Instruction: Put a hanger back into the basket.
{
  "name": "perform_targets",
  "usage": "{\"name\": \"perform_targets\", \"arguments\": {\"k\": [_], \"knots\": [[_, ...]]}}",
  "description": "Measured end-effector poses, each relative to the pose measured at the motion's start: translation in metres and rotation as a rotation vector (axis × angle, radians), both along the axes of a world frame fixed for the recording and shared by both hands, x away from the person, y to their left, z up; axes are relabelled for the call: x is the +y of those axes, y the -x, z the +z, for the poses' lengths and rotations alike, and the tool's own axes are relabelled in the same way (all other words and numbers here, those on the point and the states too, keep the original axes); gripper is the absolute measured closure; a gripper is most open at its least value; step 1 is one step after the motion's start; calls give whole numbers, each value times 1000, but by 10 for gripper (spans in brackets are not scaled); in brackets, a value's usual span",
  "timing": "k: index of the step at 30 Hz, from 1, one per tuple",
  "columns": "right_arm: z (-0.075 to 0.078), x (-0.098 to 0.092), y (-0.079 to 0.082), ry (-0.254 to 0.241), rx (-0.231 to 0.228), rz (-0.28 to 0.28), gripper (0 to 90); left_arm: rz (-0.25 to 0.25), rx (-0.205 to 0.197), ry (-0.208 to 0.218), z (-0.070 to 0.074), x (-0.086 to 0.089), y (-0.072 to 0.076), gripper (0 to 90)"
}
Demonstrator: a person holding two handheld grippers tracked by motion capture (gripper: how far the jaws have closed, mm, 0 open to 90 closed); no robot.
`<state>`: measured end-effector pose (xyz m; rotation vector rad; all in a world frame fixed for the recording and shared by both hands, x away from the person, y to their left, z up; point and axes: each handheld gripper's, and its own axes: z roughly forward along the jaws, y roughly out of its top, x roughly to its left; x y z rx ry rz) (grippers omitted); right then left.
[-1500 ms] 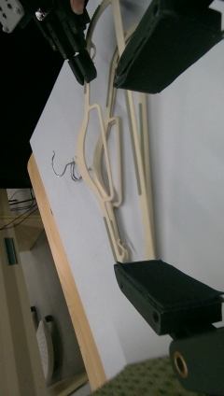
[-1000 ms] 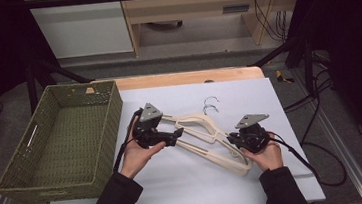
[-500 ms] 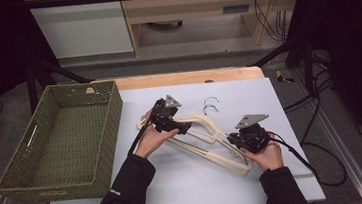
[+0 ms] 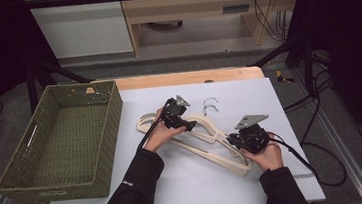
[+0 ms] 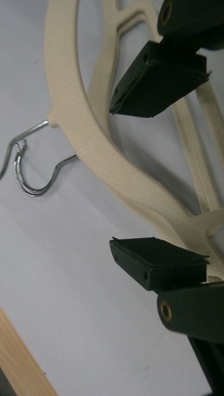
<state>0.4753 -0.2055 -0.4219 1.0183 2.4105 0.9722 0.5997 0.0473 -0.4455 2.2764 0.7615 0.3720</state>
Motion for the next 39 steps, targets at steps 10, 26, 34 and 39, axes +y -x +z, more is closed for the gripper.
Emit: {"name": "perform_targets", "arguments": {"k": [10, 26, 34, 39], "knots": [[0, 0, 1, 13, -2, 1, 802, -35, -21, -61, -7, -5, -5, 590], [-6, -3, 3, 38, 42, 18, 785, -168, -200, -201, 12, 2, 26, 704], [-5, -3, 0, -18, 22, 28, 581, -182, -226, -208, 14, 12, 38, 742], [-2, 9, -11, -124, -27, 16, 361, -196, -227, -204, 15, 14, 44, 749]]}}
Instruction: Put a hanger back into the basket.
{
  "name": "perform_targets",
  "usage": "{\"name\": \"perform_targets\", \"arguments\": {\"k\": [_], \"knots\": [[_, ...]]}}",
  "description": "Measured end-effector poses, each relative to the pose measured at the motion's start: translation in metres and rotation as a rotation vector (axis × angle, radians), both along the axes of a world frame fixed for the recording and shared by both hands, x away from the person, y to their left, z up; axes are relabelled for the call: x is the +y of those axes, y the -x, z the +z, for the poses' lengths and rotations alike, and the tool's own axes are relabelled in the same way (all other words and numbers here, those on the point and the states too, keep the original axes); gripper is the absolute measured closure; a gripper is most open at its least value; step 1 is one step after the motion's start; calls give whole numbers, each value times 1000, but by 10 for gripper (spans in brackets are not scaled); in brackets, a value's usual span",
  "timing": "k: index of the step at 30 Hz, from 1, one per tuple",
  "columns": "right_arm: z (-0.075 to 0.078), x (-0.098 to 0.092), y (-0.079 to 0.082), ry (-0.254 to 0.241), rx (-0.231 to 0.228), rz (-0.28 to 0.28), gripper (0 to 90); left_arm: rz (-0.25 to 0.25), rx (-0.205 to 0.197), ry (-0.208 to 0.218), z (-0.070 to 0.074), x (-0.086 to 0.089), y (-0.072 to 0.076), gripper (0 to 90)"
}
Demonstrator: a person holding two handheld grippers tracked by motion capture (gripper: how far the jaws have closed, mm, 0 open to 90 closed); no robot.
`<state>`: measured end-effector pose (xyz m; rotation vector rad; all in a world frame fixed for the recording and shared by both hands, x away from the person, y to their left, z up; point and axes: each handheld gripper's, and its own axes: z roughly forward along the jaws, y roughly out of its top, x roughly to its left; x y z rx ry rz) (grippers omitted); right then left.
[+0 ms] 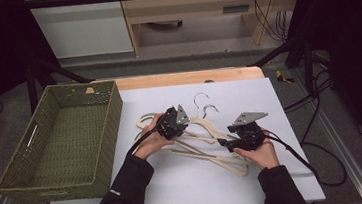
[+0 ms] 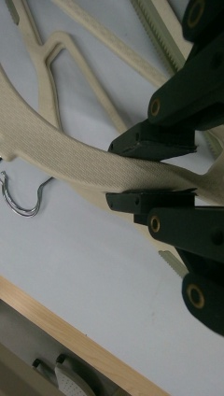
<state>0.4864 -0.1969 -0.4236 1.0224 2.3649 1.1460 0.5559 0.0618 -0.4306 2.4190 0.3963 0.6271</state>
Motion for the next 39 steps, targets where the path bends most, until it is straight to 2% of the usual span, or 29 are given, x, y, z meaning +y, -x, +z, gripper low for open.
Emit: {"name": "perform_targets", "arguments": {"k": [3, 5, 10, 14, 17, 18, 21, 22, 23, 24, 26, 27, 28, 30, 31, 32, 33, 34, 35, 36, 37, 39], "knots": [[0, 9, -8, -13, -2, -1, 351, -5, 1, 3, 0, 0, 3, 751], [-1, 21, -19, 21, -2, -2, 374, -5, 7, 10, 1, 1, 6, 751], [-2, 38, -28, 16, 29, 8, 564, -13, 14, 19, 1, 3, 14, 750], [-4, 45, -31, 46, 65, 22, 739, -26, 22, 19, 3, 3, 21, 750], [-3, 44, -31, 35, 86, 53, 771, -24, 25, 15, 4, 3, 24, 750], [-1, 43, -29, 29, 102, 58, 776, -26, 38, 24, 7, 5, 26, 749], [1, 42, -26, 20, 102, 76, 785, -26, 55, 39, 11, 7, 29, 739], [5, 41, -21, -6, 103, 112, 799, -34, 76, 67, 18, 11, 34, 688], [7, 40, -18, -9, 104, 130, 806, -23, 78, 97, 23, 14, 38, 629], [10, 39, -14, -31, 105, 151, 816, -23, 75, 109, 27, 17, 41, 590], [14, 38, -8, -71, 110, 192, 845, -20, 81, 164, 39, 25, 50, 526], [14, 38, -8, -71, 110, 192, 845, -20, 81, 164, 39, 25, 50, 488], [19, 37, 0, -107, 102, 221, 868, -22, 94, 193, 48, 32, 58, 450], [24, 36, 6, -99, 70, 214, 869, -14, 81, 204, 56, 40, 68, 404], [24, 36, 6, -99, 70, 214, 869, -14, 81, 204, 56, 40, 68, 387], [30, 33, 11, -113, 82, 243, 870, -8, 63, 212, 63, 48, 78, 372], [30, 33, 11, -113, 82, 243, 870, -8, 63, 212, 63, 48, 78, 360], [34, 32, 17, -137, 74, 276, 870, -5, 66, 237, 68, 57, 87, 348], [36, 33, 20, -139, 69, 282, 870, -5, 66, 237, 68, 57, 87, 350], [39, 34, 24, -137, 62, 296, 870, -7, 69, 251, 70, 63, 94, 349], [39, 34, 24, -137, 62, 296, 870, -7, 69, 251, 70, 63, 94, 346], [44, 39, 31, -137, 60, 344, 870, -17, 94, 245, 70, 68, 101, 340]]}}
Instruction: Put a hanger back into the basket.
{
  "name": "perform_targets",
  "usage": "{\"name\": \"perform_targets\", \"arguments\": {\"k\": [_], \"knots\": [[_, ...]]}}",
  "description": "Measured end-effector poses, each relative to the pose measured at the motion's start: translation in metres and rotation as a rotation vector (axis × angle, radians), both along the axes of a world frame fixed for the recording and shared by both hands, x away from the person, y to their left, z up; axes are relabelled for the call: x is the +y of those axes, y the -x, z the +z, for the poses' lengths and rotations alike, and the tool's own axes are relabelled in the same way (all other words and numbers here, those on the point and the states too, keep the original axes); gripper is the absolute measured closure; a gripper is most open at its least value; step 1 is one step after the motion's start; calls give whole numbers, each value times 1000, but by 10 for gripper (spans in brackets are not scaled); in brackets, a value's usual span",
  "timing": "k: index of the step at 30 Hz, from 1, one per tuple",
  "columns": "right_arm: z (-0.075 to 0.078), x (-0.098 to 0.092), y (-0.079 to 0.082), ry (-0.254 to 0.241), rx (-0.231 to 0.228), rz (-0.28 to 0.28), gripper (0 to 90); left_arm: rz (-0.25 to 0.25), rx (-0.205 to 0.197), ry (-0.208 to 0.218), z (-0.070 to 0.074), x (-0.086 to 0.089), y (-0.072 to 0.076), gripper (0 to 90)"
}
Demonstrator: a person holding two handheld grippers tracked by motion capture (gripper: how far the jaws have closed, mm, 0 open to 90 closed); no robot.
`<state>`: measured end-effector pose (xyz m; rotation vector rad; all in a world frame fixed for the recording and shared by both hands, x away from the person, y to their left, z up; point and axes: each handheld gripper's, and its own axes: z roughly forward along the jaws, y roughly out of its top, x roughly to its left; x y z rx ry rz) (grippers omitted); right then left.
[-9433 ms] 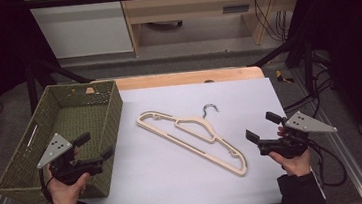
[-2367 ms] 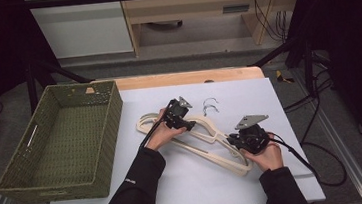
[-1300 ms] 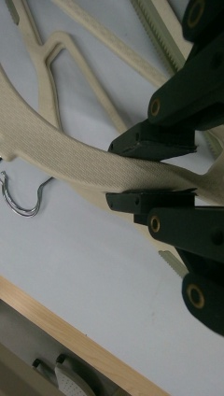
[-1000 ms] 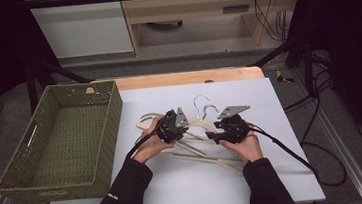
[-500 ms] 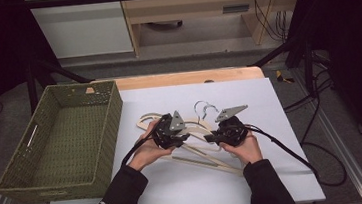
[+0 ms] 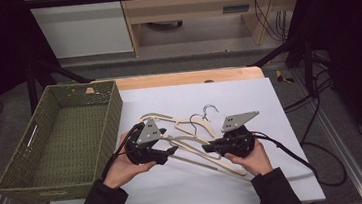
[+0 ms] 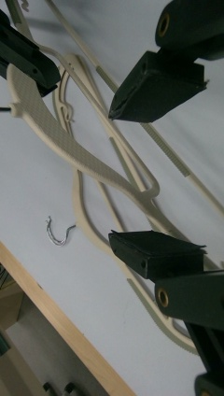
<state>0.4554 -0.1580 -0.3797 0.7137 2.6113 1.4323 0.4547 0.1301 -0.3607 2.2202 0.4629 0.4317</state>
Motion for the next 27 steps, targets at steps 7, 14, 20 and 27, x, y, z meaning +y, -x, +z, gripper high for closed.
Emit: {"name": "perform_targets", "arguments": {"k": [7, 14, 20, 27], "knots": [[8, 18, 16, 12, -19, 106, 869, -38, 42, 12, -8, 1, 6, 438], [2, 26, 20, 22, -5, 153, 869, -103, 104, 13, -19, -3, 10, 693], [-3, 29, 20, 60, -33, 118, 828, -106, 110, -43, -24, -5, 16, 748], [-3, 28, 21, 73, -100, 25, 660, -101, 126, -24, -22, -6, 26, 820]]}}
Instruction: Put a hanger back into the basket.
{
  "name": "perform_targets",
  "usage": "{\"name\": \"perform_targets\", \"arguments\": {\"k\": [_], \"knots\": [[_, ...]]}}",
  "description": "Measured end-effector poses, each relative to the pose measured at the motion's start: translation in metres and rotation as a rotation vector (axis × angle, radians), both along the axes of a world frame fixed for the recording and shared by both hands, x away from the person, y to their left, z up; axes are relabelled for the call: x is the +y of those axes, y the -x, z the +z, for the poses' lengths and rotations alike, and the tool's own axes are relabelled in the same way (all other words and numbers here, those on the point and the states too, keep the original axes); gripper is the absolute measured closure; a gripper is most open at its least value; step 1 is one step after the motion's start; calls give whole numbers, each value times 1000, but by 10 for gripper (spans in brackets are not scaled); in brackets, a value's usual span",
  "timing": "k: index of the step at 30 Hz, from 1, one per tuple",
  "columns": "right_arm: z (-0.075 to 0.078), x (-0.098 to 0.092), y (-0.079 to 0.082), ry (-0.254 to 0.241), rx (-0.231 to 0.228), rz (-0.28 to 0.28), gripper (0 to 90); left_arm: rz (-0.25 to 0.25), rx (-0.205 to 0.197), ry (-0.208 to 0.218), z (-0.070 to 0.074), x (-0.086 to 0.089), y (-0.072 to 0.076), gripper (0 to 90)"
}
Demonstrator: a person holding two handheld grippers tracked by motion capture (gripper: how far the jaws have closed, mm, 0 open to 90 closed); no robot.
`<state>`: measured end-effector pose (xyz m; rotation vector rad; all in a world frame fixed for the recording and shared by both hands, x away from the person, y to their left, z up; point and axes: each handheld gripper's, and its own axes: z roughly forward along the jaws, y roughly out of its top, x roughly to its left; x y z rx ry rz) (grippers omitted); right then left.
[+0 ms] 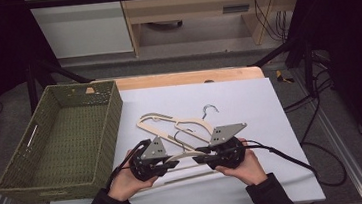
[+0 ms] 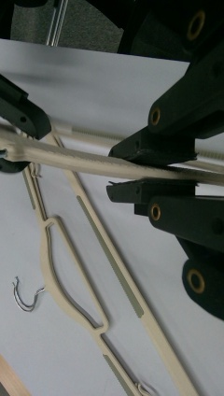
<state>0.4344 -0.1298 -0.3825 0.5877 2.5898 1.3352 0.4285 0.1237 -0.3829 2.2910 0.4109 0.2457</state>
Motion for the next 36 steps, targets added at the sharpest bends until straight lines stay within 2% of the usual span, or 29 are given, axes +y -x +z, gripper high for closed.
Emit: {"name": "perform_targets", "arguments": {"k": [2, 4, 7, 10, 15, 19, 21, 23, 25, 26, 27, 28, 31, 36], "knots": [[0, -1, 1, -13, -34, -20, 611, -11, 16, 15, 0, -1, 2, 840], [1, -4, 1, -16, -45, -33, 555, -12, 16, 14, 1, -2, 4, 853], [4, -8, 4, -25, -76, -57, 469, 31, 4, 40, 3, -2, 6, 857], [8, -17, 7, -67, -114, -91, 372, 62, -2, 64, 6, 3, 6, 857], [10, -35, 6, -146, -127, -196, 226, 166, -36, 97, 13, 13, 6, 857], [9, -46, 7, -158, -137, -260, 174, 223, -50, 140, 20, 22, 7, 857], [8, -52, 7, -159, -135, -285, 166, 231, -57, 152, 23, 25, 7, 856], [6, -58, 7, -163, -131, -311, 144, 255, -71, 183, 34, 32, 10, 856], [5, -64, 6, -166, -130, -337, 133, 266, -88, 198, 44, 38, 13, 856], [3, -67, 6, -171, -127, -351, 125, 266, -88, 198, 44, 38, 13, 856], [3, -67, 6, -171, -127, -351, 125, 268, -94, 212, 50, 42, 15, 856], [-1, -71, 5, -173, -123, -381, 105, 286, -105, 225, 59, 48, 17, 856], [-6, -78, 6, -168, -116, -406, 96, 291, -117, 236, 66, 53, 18, 856], [-11, -93, 10, -173, -117, -458, 95, 294, -135, 270, 93, 76, 15, 856]]}}
